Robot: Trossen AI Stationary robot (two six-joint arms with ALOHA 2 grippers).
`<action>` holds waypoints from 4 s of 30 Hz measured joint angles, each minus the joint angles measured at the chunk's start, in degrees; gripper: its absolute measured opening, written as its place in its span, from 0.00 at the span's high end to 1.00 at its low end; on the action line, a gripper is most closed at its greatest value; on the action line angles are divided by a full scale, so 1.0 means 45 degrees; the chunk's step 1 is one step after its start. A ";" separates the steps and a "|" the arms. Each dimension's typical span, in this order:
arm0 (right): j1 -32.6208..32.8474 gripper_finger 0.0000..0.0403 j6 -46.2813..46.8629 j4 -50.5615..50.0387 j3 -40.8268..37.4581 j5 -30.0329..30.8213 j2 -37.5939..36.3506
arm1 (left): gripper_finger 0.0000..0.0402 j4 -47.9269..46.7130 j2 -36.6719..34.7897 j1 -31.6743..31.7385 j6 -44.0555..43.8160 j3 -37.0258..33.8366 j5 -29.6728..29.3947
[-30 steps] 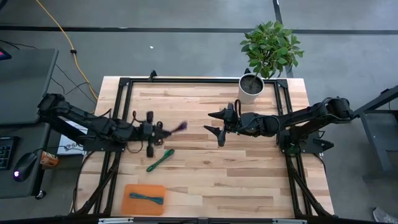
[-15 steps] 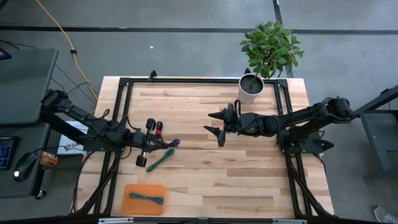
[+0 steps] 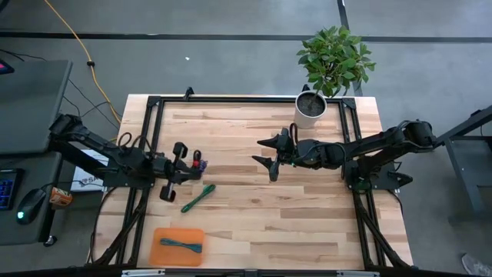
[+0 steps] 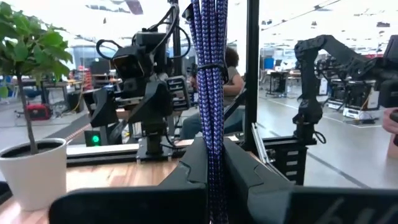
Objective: Pick and place USB-C Cables
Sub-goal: Put the violet charger cable into the orange bin, then put the black charger cable into the orange bin
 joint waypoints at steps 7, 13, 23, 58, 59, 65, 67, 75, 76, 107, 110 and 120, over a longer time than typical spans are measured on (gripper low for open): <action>0.0000 0.32 0.0000 -0.0005 0.0000 0.0005 0.0003 | 1.00 -0.0675 -0.0080 -0.0255 -0.0860 0.0262 0.0162; -0.0010 0.32 -0.0005 -0.0005 0.0000 0.0005 0.0000 | 1.00 -0.5249 0.0467 -0.2076 -0.1699 0.2524 -0.0263; -0.0010 0.32 -0.0005 -0.0043 0.0000 0.0008 0.0000 | 1.00 -1.2655 0.3575 -0.6490 -0.5323 0.7096 -0.3433; -0.0010 0.32 0.0041 -0.0097 0.0000 0.0019 0.0002 | 1.00 -1.7403 1.2368 -0.9786 -1.0235 1.0295 -0.0144; -0.0010 0.32 0.0066 -0.0097 0.0000 0.0019 0.0000 | 1.00 -1.7216 1.2406 -0.9726 -1.0049 1.0295 -0.0149; -0.0010 0.32 0.0092 -0.0101 0.0000 0.0019 0.0000 | 1.00 -1.6402 1.2485 -0.9309 -0.9267 1.0295 -0.0078; -0.0010 0.32 0.0092 -0.0102 0.0000 0.0019 0.0000 | 1.00 -1.6476 1.2485 -0.9232 -0.9365 1.0295 0.0039; -0.0010 0.32 0.0089 -0.0117 0.0000 0.0019 0.0000 | 1.00 -1.6471 1.2485 -0.9209 -0.9546 1.0295 0.0034; -0.0010 0.32 0.0090 -0.0119 0.0000 0.0019 0.0000 | 0.99 -1.6471 1.2485 -0.9209 -0.9576 1.0295 0.0034; -0.0010 0.32 0.0092 -0.0126 0.0000 0.0019 0.0000 | 0.61 -1.6527 1.1574 -0.8128 -0.9742 1.0295 0.2313; -0.0010 0.32 0.0089 -0.0131 0.0000 0.0018 0.0001 | 0.63 -1.6518 1.1012 -0.7698 -0.8668 1.0295 0.2461; -0.0010 0.32 0.0092 -0.0252 0.0000 0.0015 0.0000 | 0.66 -1.6369 0.7637 -0.5403 -0.2803 1.0295 -0.0893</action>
